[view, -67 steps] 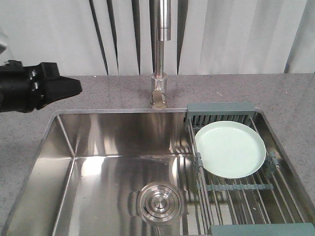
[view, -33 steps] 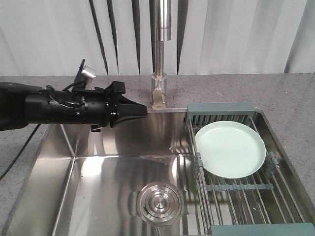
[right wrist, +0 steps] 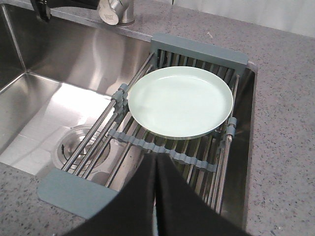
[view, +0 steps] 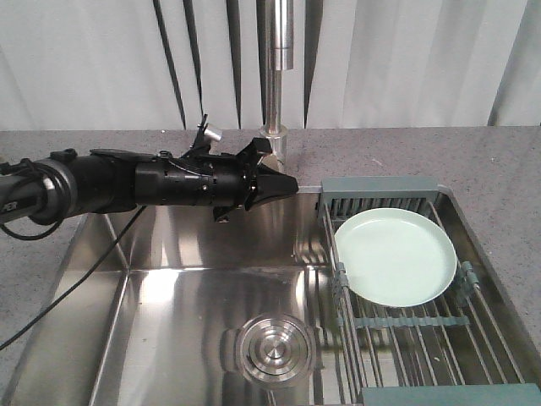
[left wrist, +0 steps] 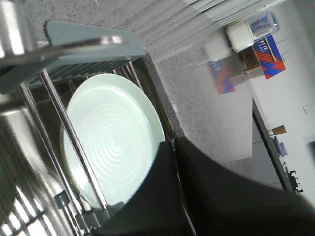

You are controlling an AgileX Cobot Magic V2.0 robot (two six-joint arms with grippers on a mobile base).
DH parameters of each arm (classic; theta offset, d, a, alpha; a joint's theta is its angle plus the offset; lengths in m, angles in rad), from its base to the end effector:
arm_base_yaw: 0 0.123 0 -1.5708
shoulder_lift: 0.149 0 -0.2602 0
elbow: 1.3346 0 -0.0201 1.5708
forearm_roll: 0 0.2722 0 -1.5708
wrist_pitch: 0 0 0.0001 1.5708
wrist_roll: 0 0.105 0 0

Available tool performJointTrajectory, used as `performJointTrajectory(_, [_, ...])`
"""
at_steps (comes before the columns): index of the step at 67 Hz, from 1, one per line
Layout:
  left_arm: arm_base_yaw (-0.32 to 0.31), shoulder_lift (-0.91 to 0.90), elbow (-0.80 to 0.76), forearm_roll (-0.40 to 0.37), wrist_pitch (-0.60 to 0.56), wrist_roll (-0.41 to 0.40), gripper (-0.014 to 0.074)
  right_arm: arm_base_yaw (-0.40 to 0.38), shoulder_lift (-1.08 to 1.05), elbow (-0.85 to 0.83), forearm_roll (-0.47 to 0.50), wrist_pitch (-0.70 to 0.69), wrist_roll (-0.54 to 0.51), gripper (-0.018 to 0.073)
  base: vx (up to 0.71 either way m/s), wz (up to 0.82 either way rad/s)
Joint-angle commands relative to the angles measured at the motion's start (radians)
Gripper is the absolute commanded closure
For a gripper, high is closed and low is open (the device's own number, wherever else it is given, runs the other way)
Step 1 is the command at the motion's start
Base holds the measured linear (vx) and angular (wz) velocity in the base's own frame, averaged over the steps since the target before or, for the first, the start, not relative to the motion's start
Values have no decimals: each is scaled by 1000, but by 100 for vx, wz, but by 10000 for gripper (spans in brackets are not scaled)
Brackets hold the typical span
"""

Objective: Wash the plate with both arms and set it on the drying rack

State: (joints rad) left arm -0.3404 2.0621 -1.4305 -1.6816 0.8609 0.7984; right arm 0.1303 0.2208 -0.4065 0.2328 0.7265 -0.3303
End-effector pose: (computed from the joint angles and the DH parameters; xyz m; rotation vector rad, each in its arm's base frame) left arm 0.4088 -0.2288 0.1800 -0.0281 2.2349 -1.6158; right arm 0.1049 0.0300 0.2655 -0.3821 1.9713 0.1389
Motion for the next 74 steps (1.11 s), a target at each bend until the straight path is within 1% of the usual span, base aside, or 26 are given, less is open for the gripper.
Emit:
performJointTrajectory(1, [-4, -5, -89, -118, 34, -41, 603, -4, 11, -25, 11, -66, -11, 564, 0, 0])
performJointTrajectory(11, [-4, 74, -181, -118, 24, -42, 603, -4, 11, -25, 11, -66, -11, 564, 0, 0])
performJointTrajectory(22, [-3, 114, -230, -118, 13, -41, 603, -4, 11, -25, 11, -66, -11, 564, 0, 0])
performJointTrajectory(42, [-2, 125, -231, -118, -58, -40, 603, -4, 11, -25, 11, -66, -11, 564, 0, 0])
performJointTrajectory(47, [6, 125, -231, -118, -71, -40, 603, -4, 11, -25, 11, -66, -11, 564, 0, 0])
performJointTrajectory(65, [43, 125, -231, -118, -76, -40, 603, -4, 11, -25, 11, -66, -11, 564, 0, 0])
performJointTrajectory(74, [47, 125, -231, -118, -79, -40, 603, -4, 11, -25, 11, -66, -11, 564, 0, 0])
